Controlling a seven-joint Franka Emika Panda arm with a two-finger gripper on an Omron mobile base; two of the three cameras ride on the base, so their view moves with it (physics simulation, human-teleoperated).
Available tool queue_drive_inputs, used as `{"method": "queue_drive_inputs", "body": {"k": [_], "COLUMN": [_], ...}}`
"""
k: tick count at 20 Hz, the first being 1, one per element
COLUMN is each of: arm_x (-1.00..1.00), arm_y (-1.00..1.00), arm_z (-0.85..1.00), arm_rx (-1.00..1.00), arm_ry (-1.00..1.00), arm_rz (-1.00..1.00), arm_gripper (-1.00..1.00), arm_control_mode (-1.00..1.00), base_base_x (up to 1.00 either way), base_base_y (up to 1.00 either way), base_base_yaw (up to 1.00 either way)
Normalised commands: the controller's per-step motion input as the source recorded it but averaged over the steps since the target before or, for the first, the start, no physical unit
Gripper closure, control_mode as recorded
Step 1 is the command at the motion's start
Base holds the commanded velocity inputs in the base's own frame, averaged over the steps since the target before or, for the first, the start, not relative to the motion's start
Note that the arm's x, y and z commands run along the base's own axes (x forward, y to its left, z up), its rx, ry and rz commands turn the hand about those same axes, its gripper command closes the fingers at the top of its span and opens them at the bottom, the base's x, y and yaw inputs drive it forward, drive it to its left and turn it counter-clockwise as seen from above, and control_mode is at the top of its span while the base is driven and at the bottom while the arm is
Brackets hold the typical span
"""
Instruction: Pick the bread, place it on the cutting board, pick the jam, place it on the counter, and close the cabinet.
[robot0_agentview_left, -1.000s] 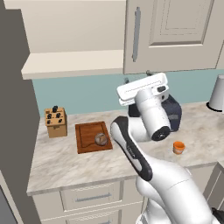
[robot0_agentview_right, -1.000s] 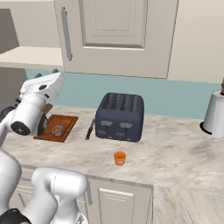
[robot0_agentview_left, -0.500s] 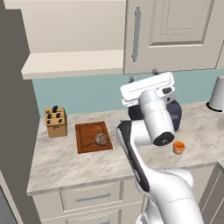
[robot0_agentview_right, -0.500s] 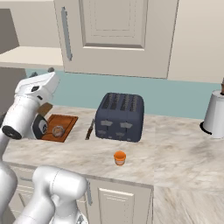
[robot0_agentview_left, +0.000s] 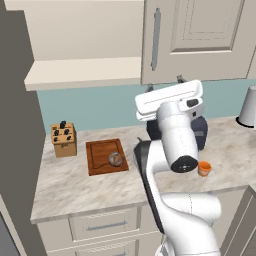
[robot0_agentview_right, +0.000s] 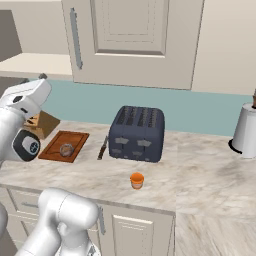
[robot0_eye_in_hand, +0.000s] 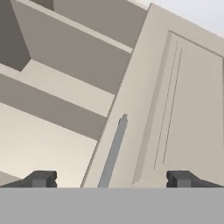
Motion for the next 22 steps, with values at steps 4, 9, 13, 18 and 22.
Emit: {"method": "queue_drive_inputs", "body": {"k": [4, 9, 13, 18, 22], "arm_x": [-0.43, -0.48, -0.46, -0.48, -0.49], "arm_y": [0.14, 0.14, 0.16, 0.18, 0.21], "arm_z": [0.19, 0.16, 0.14, 0.07, 0.07], "arm_rx": [0.00, 0.00, 0.00, 0.00, 0.00], "arm_ry": [0.01, 0.01, 0.00, 0.00, 0.00], "arm_rz": [-0.03, -0.03, -0.03, -0.03, -0.02], "arm_gripper": [-1.00, -1.00, -1.00, -1.00, -1.00], "arm_control_mode": [-1.00, -1.00, -1.00, -1.00, -1.00], "base_base_x": [0.00, 0.00, 0.00, 0.00, 0.00], "base_base_y": [0.00, 0.00, 0.00, 0.00, 0.00], "base_base_yaw": [0.00, 0.00, 0.00, 0.00, 0.00]}}
